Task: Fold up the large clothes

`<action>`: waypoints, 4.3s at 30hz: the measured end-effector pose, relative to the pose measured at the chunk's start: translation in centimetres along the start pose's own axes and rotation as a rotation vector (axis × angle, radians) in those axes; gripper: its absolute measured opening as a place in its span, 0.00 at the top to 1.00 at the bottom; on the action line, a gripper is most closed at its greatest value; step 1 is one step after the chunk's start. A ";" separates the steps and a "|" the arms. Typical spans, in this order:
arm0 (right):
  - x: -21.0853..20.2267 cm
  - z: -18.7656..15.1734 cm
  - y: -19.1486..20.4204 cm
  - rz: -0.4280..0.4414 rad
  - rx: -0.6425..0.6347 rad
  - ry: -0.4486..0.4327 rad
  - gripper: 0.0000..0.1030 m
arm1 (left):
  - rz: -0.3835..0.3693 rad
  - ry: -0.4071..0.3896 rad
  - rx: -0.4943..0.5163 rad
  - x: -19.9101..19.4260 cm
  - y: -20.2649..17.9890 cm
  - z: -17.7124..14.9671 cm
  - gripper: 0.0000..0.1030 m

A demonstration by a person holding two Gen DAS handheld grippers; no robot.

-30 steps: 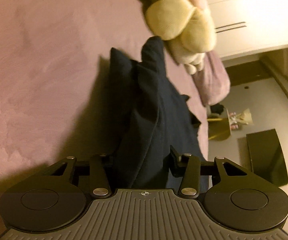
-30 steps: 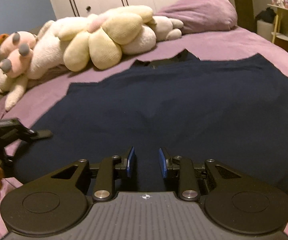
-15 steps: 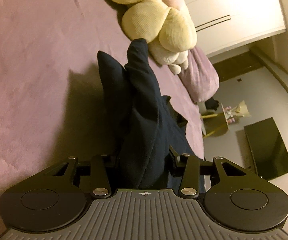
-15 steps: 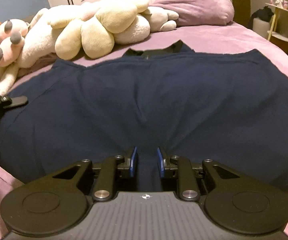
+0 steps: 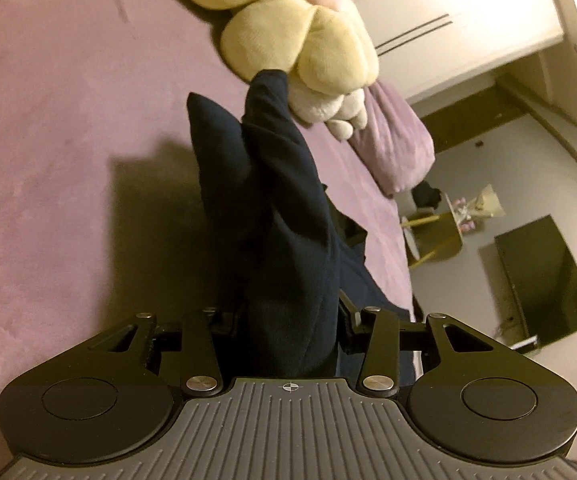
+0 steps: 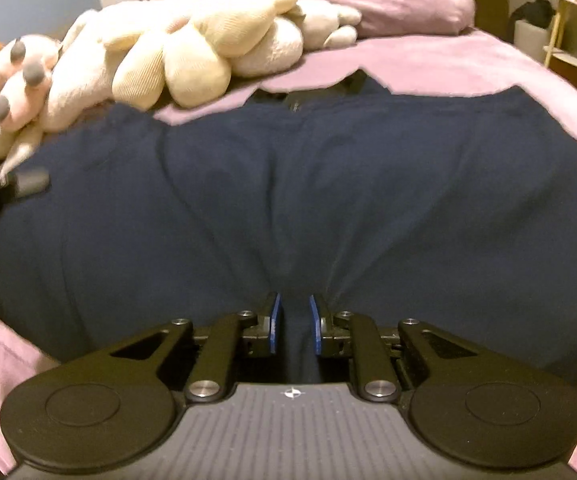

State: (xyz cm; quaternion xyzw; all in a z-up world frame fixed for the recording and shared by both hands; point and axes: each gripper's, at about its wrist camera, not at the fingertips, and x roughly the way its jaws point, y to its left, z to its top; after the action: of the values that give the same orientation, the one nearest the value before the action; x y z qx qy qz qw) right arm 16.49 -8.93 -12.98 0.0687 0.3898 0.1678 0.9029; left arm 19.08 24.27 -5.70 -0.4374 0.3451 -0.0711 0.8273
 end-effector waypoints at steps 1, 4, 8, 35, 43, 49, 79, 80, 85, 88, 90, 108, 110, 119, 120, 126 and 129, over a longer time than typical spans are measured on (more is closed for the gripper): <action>0.6 -0.2 0.3 -0.010 -0.033 0.007 0.84 | 0.003 -0.004 0.007 -0.1 -0.4 0.1 0.55; 0.6 1.1 0.3 0.004 -0.066 0.059 0.85 | -0.009 -0.014 0.019 -0.4 -1.2 0.3 0.55; -2.3 1.7 -1.7 0.044 0.025 -0.022 0.81 | -0.003 -0.010 0.058 -0.3 -2.4 0.2 0.55; -9.4 -2.1 -18.4 -0.004 0.487 -0.239 0.76 | -0.082 0.208 0.474 19.2 -18.8 -14.7 0.26; -12.2 -2.0 -19.9 -0.059 0.482 -0.319 0.76 | -0.189 0.115 0.597 9.5 -19.8 -14.9 0.07; -13.4 3.8 -16.8 -0.006 0.372 -0.436 0.73 | 0.033 -0.185 0.465 1.5 -14.2 -9.5 0.06; 4.8 9.5 -14.3 -0.390 0.058 -0.369 0.81 | 0.283 -0.178 0.462 18.4 -19.5 -9.8 0.05; 4.7 9.3 -14.5 -0.378 0.068 -0.378 0.81 | 0.308 -0.172 0.473 19.5 -19.4 -10.1 0.05; 4.6 8.6 -16.6 -0.302 0.143 -0.413 0.81 | 0.402 -0.080 0.427 23.7 -17.0 -9.8 0.00; 4.6 8.2 -17.8 -0.240 0.195 -0.428 0.81 | 0.396 -0.086 0.406 24.5 -15.6 -10.0 0.00; 4.8 8.0 -17.9 -0.233 0.195 -0.439 0.81 | 0.403 -0.112 0.433 24.4 -15.6 -10.6 0.00; 3.0 6.7 -18.7 -0.175 0.231 -0.484 0.81 | 0.347 -0.109 0.431 23.8 -14.7 -10.2 0.00; 2.5 6.0 -18.8 -0.176 0.234 -0.496 0.81 | 0.337 -0.109 0.426 23.8 -14.5 -10.2 0.00; 3.7 6.0 -20.0 -0.146 0.247 -0.469 0.81 | 0.365 -0.121 0.438 23.2 -15.2 -10.4 0.00; 3.5 6.0 -19.8 -0.148 0.245 -0.473 0.81 | 0.370 -0.128 0.455 22.8 -15.4 -10.6 0.00; 1.7 4.6 -19.2 -0.168 0.232 -0.522 0.81 | 0.331 -0.213 0.483 18.9 -16.1 -13.4 0.00; 1.0 3.4 -19.3 -0.180 0.239 -0.556 0.81 | 0.346 -0.214 0.477 19.3 -15.2 -13.7 0.00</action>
State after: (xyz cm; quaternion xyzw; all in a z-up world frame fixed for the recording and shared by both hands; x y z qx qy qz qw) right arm 24.39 -26.60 -16.28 0.1829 0.1494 0.0151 0.9716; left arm 27.69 -2.36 -8.95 -0.1709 0.2990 0.0383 0.9380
